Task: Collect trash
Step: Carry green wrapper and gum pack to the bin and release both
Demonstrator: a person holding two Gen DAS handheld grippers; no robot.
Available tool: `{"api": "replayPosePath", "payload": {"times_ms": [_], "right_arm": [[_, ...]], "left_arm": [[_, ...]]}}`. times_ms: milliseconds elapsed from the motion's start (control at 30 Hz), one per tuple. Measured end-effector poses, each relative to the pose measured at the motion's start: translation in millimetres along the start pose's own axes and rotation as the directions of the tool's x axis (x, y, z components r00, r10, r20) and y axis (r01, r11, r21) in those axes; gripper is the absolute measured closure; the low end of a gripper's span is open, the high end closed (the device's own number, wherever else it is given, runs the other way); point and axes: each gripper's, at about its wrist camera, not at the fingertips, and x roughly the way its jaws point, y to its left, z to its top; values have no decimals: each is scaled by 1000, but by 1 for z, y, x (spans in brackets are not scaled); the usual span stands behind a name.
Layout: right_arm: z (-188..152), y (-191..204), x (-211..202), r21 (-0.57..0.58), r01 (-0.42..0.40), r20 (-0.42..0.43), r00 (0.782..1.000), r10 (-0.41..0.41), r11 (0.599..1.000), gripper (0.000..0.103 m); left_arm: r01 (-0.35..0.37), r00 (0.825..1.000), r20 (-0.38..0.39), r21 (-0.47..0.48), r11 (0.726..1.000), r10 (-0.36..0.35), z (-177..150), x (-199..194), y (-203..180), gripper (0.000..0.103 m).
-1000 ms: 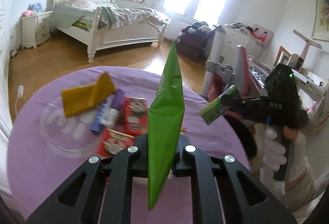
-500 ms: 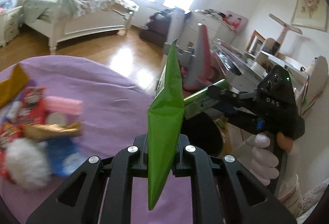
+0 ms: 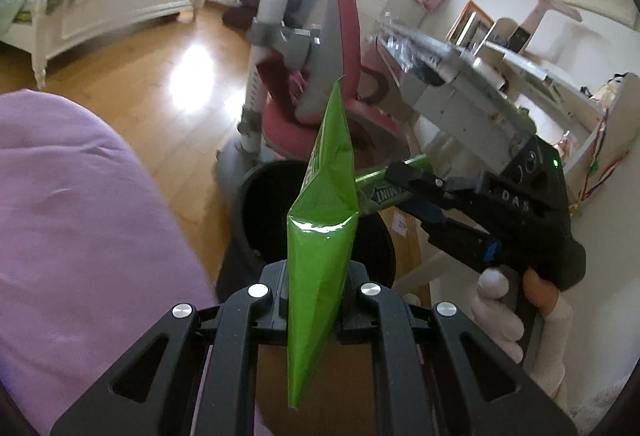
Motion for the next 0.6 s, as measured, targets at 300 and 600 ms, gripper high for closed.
{"api": "replayPosePath", "payload": {"times_ms": [300,600], "right_arm": [[5,-72,0,112,98,3,995,-99,989,73],[-3,-97,22,157,135,-45,991,-129,978,73]], "left_arm": [[-13,992,-129,-26,1000,10,7,70,1,90],[-71,974,-220,-35,997,62,13,107,0,90]]}}
